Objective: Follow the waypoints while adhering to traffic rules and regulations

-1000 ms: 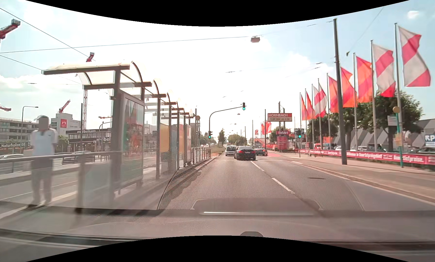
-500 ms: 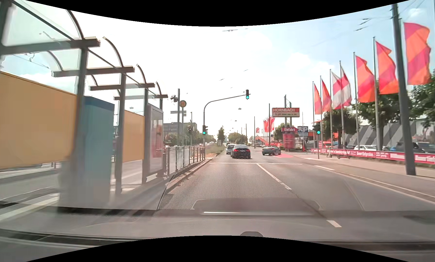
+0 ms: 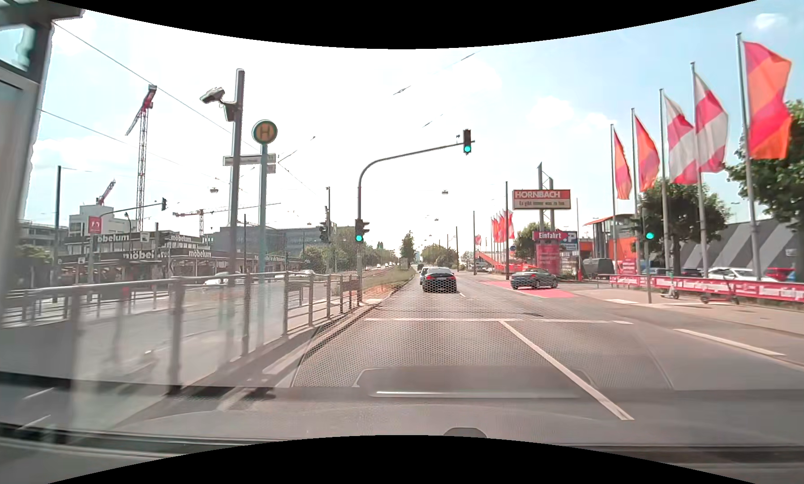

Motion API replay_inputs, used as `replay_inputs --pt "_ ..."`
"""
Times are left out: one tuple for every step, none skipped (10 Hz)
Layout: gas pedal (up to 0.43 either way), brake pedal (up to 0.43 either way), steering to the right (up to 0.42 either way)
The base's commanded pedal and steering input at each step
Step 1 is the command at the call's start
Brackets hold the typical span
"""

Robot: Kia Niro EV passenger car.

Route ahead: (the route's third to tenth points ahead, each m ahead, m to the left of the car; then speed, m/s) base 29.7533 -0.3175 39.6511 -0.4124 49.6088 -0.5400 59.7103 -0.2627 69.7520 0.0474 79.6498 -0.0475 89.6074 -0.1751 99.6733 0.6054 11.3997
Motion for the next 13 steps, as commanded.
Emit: replay_inputs --pt "0.000 0.000 -0.005" --pt "0.000 0.000 -0.005" --pt "0.028 0.000 -0.006" --pt "0.039 0.000 -0.006" --pt "0.039 0.000 -0.007" --pt "0.039 0.000 -0.007" --pt "0.039 0.000 -0.006" --pt "0.059 0.000 -0.006" --pt "0.067 0.000 -0.006" --pt "0.067 0.000 -0.004" --pt "0.067 0.000 -0.004" --pt "0.067 0.000 -0.004" --pt "0.067 0.000 -0.004"
